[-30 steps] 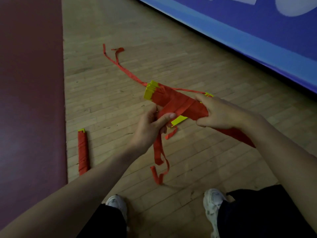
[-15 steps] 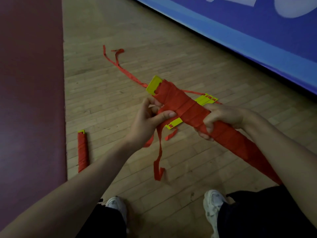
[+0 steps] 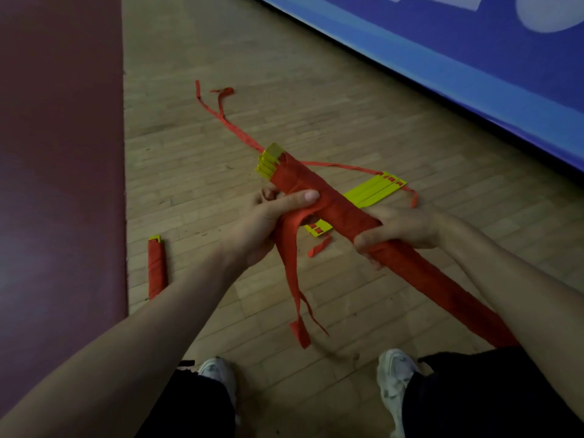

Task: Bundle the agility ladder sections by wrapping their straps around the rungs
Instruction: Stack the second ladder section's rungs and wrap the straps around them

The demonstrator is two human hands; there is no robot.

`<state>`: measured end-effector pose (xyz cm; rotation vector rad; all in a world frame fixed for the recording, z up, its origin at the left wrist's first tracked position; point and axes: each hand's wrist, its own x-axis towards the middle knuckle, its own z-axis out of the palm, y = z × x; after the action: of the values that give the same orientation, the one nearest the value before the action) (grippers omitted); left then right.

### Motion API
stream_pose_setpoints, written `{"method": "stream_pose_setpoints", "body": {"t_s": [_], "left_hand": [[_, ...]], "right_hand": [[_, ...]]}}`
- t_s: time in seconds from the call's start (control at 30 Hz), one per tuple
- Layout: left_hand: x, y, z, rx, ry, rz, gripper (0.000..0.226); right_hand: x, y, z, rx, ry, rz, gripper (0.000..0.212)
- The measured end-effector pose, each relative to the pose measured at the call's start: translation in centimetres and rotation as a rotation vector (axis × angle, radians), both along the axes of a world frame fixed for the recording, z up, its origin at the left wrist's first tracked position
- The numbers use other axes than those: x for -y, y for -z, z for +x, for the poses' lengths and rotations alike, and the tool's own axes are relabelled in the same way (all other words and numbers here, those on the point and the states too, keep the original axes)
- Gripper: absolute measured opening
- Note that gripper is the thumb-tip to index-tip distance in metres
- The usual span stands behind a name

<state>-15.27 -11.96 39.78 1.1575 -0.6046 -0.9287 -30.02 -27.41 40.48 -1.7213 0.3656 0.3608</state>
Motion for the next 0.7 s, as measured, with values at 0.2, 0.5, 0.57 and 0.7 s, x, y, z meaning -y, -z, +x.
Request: {"method": "stream_pose_setpoints", "body": {"t_s": [0.2,0.5,0.57,0.7], "left_hand": [[0.1,-0.7,0.7,0.008,-0.085,0.068,0.002],[-0.3,-0.7,1.2,0.027,0.009,0.204,0.018],[-0.5,-0.8,1.4,0.044,0.018,0.255,0.009],[-0.7,-0.4,1.7,0.1,0.014,0.368,0.011]], "right_hand": [[0.2,1.9,1.0,0.34,0.106,-0.866,0.043],[1.1,1.9,1.2,0.254,0.124,-1.092,0.042],[1.5,2.0,1.0,0.224,0.101,-1.139,0.037],[2.0,2.1,0.6,0.161,0.049,-1.182,0.032]]}}
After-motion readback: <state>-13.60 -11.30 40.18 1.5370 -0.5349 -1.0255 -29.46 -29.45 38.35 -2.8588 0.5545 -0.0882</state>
